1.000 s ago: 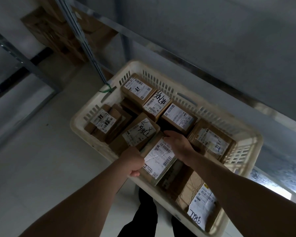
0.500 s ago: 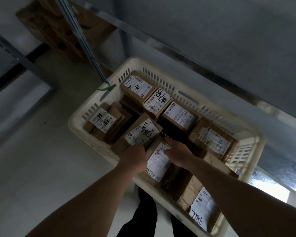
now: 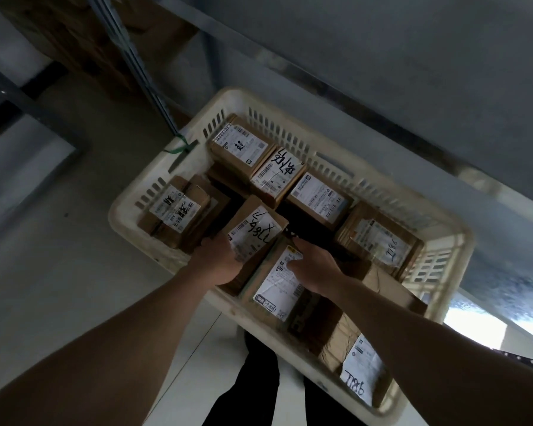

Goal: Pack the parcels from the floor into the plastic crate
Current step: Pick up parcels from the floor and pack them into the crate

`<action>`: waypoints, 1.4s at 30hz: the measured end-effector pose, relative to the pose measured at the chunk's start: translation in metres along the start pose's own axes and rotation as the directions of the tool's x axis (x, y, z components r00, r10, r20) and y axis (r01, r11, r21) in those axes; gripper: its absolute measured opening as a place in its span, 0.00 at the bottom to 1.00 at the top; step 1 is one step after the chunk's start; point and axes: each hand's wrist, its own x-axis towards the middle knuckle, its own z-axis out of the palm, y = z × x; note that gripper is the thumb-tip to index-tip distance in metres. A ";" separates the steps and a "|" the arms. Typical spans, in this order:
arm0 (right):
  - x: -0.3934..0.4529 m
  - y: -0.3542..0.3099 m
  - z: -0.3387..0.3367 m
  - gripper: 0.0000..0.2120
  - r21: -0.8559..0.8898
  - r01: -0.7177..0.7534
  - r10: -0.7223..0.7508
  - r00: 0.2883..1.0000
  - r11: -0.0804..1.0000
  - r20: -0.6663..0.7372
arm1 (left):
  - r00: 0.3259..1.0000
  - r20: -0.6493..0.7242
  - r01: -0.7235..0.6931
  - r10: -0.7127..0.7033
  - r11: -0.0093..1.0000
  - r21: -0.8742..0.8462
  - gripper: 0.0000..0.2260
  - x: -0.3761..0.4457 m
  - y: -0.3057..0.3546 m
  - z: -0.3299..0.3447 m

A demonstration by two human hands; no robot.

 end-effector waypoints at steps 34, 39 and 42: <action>-0.021 -0.007 -0.016 0.35 -0.192 -0.061 0.045 0.995 0.980 -0.083 | 0.978 0.144 -0.170 0.152 0.977 0.126 0.37 -0.017 0.019 -0.005; -0.043 -0.003 -0.035 0.34 -0.166 -0.050 0.026 0.990 0.985 -0.140 | 0.969 0.080 -0.242 0.233 0.962 0.130 0.34 -0.033 0.046 -0.010; -0.064 0.003 -0.051 0.31 -0.136 -0.016 -0.012 0.979 0.991 -0.201 | 0.958 0.029 -0.287 0.285 0.950 0.125 0.34 -0.046 0.068 -0.013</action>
